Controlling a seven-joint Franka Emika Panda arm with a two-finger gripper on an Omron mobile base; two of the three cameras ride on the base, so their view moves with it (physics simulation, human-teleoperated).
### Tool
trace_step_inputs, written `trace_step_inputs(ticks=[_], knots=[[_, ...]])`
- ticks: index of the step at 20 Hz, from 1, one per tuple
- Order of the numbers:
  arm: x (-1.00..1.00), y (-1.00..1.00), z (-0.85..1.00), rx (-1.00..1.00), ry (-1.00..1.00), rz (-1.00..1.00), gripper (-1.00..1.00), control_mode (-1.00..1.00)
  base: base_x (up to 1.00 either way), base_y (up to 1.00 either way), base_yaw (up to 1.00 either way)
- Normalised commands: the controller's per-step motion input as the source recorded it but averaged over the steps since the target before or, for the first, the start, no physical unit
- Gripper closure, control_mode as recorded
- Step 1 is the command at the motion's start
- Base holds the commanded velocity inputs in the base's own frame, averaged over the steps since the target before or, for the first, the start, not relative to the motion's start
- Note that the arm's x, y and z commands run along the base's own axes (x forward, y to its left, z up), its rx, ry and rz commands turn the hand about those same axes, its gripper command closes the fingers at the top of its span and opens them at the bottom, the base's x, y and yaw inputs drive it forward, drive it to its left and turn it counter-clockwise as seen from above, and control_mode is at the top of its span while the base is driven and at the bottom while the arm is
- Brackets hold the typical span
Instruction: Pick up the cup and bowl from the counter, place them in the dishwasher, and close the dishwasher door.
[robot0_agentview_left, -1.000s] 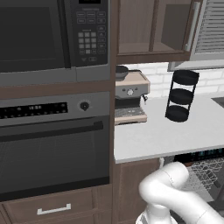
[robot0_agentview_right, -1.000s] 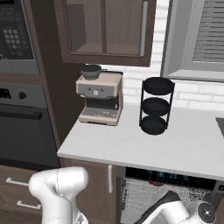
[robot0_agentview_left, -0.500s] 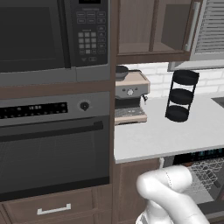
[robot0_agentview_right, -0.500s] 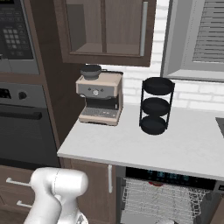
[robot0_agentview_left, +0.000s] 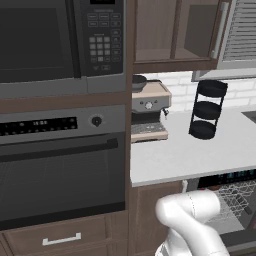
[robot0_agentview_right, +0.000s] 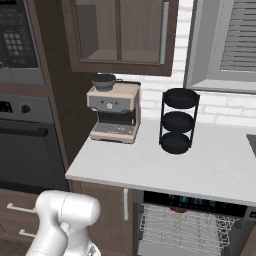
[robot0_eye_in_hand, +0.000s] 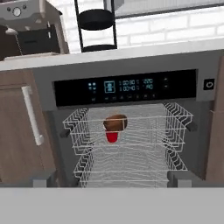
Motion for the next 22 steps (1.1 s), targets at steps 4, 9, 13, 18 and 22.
trace_step_inputs(ticks=[4, 9, 13, 18, 22], knots=[[-0.78, 0.25, -1.00, 0.01, -0.14, 0.22, -1.00, -1.00, 0.00, 0.00, 0.00], [-0.01, 0.00, -1.00, 0.17, -0.08, 0.26, -1.00, -1.00, 0.00, 0.00, 0.00], [0.33, 0.00, -1.00, 0.04, -0.12, 0.15, -1.00, -1.00, 0.00, 0.00, 0.00], [0.50, 0.00, -1.00, 0.11, -0.05, 0.00, -1.00, -1.00, 0.00, 0.00, 0.00], [0.33, -0.02, -1.00, 0.23, 0.00, -0.04, -1.00, -1.00, 0.00, 0.00, 0.00]])
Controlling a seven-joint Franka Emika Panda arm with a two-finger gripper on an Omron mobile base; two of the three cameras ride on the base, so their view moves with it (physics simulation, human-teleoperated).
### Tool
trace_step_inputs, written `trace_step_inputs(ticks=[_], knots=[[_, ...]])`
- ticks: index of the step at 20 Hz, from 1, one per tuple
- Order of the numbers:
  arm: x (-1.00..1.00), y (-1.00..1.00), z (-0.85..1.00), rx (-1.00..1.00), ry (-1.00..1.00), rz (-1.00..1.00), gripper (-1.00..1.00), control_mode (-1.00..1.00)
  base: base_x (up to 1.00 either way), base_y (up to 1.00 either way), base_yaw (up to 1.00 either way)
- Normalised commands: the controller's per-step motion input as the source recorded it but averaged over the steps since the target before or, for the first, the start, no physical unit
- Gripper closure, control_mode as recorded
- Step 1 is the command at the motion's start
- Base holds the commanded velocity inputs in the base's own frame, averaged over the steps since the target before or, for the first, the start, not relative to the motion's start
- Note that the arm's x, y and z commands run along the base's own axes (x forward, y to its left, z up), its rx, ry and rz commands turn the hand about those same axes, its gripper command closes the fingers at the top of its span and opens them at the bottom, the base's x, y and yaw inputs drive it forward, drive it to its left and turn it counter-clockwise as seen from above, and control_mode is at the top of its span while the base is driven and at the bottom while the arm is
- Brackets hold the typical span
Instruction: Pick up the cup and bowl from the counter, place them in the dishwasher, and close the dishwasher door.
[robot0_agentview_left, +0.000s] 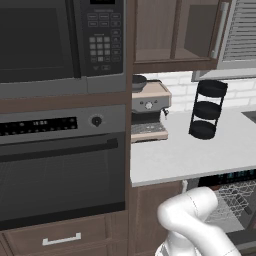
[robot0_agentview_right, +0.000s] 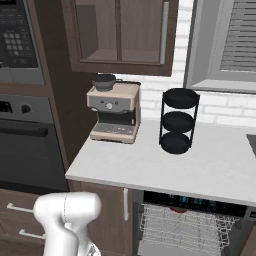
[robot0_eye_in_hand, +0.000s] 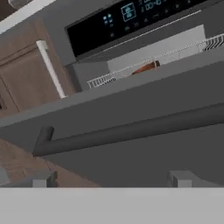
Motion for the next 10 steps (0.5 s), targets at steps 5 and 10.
trace_step_inputs(ticks=[5, 10], knots=[[0.79, -0.17, -1.00, 0.19, -0.03, -0.13, -1.00, -1.00, 0.00, 0.00, 0.00], [1.00, -0.16, -1.00, 0.09, -0.11, -0.17, -1.00, -1.00, 0.00, 0.00, 0.00]])
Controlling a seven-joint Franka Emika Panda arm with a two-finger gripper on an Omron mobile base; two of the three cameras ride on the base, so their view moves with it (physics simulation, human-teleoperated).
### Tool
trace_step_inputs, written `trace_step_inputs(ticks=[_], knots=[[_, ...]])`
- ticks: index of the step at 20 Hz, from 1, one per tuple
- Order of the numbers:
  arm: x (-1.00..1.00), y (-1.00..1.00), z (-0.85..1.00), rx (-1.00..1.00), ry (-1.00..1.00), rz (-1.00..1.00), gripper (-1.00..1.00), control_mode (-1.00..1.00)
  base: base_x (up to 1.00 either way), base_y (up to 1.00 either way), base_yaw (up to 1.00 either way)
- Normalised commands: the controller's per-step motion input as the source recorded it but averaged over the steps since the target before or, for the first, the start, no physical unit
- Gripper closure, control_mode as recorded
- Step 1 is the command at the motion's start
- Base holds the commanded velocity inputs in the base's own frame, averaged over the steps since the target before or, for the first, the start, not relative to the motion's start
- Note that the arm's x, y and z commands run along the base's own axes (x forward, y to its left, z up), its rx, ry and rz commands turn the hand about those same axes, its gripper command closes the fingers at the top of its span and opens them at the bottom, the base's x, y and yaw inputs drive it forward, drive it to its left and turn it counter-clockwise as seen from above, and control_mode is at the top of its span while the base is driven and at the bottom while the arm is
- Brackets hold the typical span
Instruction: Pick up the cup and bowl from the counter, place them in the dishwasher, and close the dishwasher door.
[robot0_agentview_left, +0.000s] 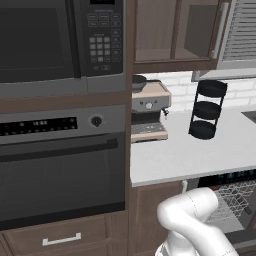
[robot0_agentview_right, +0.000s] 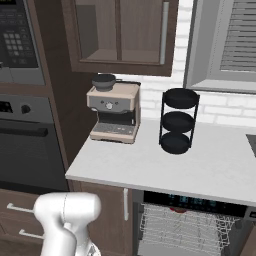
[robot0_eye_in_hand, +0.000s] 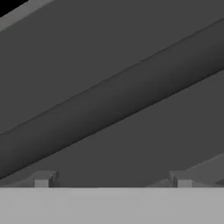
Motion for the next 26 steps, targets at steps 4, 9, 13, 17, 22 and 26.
trace_step_inputs(ticks=[4, 9, 13, 17, 22, 26], knots=[[1.00, 0.00, -0.90, 0.00, -0.27, -0.11, -1.00, -1.00, 0.00, 0.00, 0.00], [1.00, 0.13, -0.40, -0.01, -0.36, -0.06, -1.00, -1.00, 0.00, 0.00, 0.00], [1.00, 0.53, -0.01, -0.08, -0.38, -0.01, -1.00, -1.00, 0.00, 0.00, 0.00], [1.00, 0.48, 0.00, -0.15, -0.35, -0.02, -1.00, -1.00, 0.00, 0.00, 0.00], [1.00, 0.40, 0.00, -0.13, -0.33, -0.03, -1.00, -1.00, 0.00, 0.00, 0.00], [1.00, 0.39, 0.00, -0.09, -0.30, -0.02, -1.00, -1.00, 0.00, 0.00, 0.00]])
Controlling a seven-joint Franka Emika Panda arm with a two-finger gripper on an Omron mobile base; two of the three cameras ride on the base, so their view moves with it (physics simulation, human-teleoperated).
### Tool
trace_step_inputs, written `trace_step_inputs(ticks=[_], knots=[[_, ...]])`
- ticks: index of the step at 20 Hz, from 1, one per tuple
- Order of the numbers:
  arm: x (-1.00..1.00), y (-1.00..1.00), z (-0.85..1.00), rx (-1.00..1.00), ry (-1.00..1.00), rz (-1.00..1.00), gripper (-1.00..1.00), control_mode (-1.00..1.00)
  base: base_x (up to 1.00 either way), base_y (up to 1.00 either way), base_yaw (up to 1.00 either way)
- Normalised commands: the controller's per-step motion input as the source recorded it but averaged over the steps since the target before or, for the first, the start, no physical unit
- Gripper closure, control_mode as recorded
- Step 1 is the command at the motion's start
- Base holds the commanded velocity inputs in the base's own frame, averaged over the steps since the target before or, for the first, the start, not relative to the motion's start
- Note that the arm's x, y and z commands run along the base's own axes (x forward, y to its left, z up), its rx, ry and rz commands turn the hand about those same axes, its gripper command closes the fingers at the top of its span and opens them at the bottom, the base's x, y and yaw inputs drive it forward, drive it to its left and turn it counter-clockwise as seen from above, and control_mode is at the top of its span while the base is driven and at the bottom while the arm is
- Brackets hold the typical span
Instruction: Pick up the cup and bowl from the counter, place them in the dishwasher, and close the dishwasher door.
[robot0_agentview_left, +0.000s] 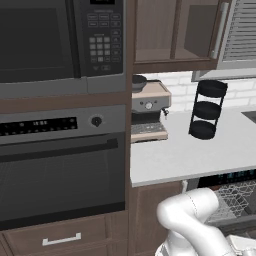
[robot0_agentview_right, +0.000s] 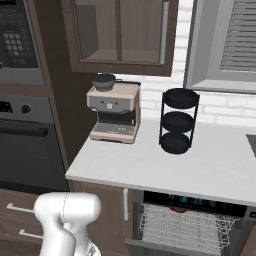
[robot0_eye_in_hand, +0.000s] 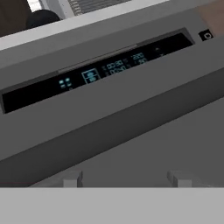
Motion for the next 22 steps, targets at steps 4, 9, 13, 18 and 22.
trace_step_inputs(ticks=[4, 9, 13, 18, 22], knots=[[1.00, 0.39, 0.03, -0.08, -0.24, -0.01, -1.00, -1.00, 0.00, 0.00, 0.00], [1.00, 0.22, 0.03, -0.04, -0.12, 0.00, -1.00, -1.00, 0.00, 0.00, 0.00], [1.00, 0.09, 0.00, -0.02, -0.04, 0.00, -1.00, -1.00, 0.00, 0.00, 0.00], [1.00, 0.10, 0.00, -0.01, 0.00, 0.05, -1.00, -1.00, 0.00, 0.00, 0.00], [0.95, 0.00, -0.01, 0.00, 0.00, 0.10, -1.00, -1.00, 0.00, 0.00, 0.00]])
